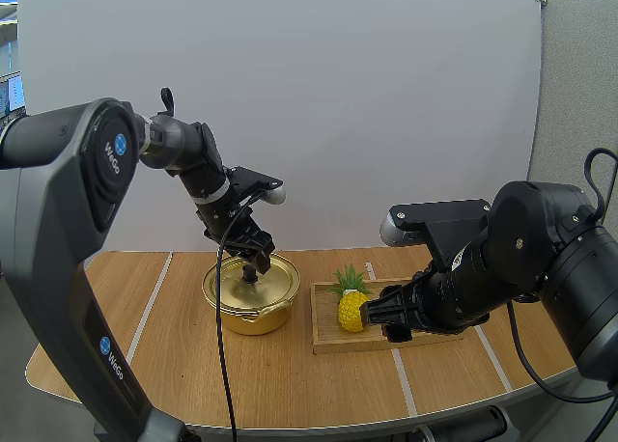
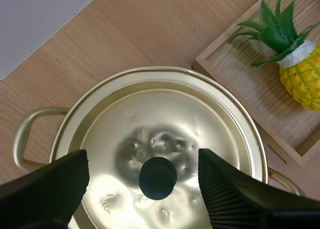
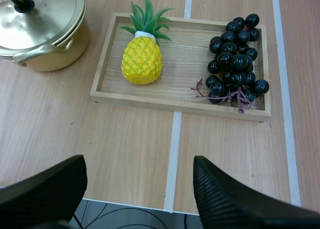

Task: Open the pot, put the grape inside, and close it

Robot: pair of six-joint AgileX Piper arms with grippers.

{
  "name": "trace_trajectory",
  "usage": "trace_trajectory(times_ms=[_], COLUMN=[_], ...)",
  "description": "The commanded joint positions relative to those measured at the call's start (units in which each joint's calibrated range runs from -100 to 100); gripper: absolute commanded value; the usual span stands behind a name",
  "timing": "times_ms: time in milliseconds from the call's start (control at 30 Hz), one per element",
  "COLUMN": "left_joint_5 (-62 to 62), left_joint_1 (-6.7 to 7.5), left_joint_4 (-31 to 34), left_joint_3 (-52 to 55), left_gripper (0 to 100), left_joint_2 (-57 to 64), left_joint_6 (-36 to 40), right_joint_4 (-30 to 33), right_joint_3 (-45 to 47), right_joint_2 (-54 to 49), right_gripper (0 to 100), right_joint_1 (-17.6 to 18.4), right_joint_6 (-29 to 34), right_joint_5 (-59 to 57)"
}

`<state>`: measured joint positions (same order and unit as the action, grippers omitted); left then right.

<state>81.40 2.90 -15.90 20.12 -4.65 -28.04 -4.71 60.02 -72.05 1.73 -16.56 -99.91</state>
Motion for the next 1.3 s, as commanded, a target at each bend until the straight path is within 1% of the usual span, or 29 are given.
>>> trace_trajectory(times_ms=[0,200,667,767,867,900,1267], left_joint_5=[2.0,3.6,5.3,5.7,5.0,4.2,4.5], left_joint_1=[0.24,0.24,0.24,0.88,2.28,2.51,2.59], left_joint_4=[0.4,3.3,3.4,4.3,5.8,6.4,7.6], left_joint_3=[-1.4,-1.4,-1.4,-1.4,-1.4,-1.4,-1.4], left_gripper=[100,100,100,100,100,100,100], left_joint_2=[-0.8,-2.4,-2.8,-2.8,-2.8,-2.8,-2.8], left_joint_6=[0.3,1.6,1.7,1.8,3.2,3.9,4.0], right_joint_4=[0.2,0.2,0.2,0.2,0.2,0.2,0.2], right_joint_3=[-0.3,-0.3,-0.3,-0.3,-0.3,-0.3,-0.3], right_joint_2=[0.0,0.0,0.0,0.0,0.0,0.0,0.0], right_gripper=[100,100,100,100,100,100,100], right_joint_1=[-0.3,-0.3,-0.3,-0.3,-0.3,-0.3,-0.3], right_joint_6=[0.5,0.5,0.5,0.5,0.5,0.5,0.5], right_joint_5=[-0.1,-0.1,-0.1,-0.1,-0.1,-0.1,-0.1])
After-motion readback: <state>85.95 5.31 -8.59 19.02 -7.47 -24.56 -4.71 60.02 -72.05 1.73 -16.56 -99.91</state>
